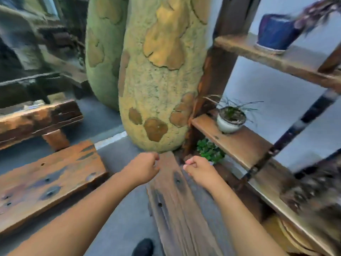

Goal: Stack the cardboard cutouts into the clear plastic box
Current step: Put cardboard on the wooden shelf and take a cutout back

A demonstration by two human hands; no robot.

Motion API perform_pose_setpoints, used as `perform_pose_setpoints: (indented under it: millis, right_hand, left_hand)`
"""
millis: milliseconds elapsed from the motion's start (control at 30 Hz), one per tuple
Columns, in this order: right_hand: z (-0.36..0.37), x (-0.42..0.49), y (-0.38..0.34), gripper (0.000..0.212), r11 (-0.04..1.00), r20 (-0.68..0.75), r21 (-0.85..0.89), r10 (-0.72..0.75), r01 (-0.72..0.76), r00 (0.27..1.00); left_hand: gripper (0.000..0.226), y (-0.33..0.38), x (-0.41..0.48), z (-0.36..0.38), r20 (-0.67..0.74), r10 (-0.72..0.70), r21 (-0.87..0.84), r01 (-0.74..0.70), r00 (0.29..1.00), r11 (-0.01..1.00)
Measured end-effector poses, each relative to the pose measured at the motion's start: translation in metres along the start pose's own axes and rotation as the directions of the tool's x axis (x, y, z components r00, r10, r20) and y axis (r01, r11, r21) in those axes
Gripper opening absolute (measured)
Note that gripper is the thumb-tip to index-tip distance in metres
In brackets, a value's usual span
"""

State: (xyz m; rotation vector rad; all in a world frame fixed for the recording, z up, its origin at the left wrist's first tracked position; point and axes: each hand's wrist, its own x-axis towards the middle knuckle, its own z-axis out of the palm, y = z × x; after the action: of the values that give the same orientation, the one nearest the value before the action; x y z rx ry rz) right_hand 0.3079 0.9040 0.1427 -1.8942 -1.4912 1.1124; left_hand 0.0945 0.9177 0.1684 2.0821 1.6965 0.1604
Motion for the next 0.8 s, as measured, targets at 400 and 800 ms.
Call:
perform_pose_setpoints:
  millis: [400,800]
  right_hand:
    - [-0.125,-0.015,0.039,0.011,0.944,-0.469,0.075,0.318,-0.322,0.824]
    - [-0.209,-0.1,0.099,0.014,0.942,-0.664,0.182,0.33,-0.283,0.671]
  left_hand:
    - [0.037,0.144,0.154,0.0,0.206,0.59,-0.106,-0.581,0.781,0.807]
    - [0.031,0.272,0.14,0.02,0.236,0.746,-0.078,-0.753,0.623,0.653]
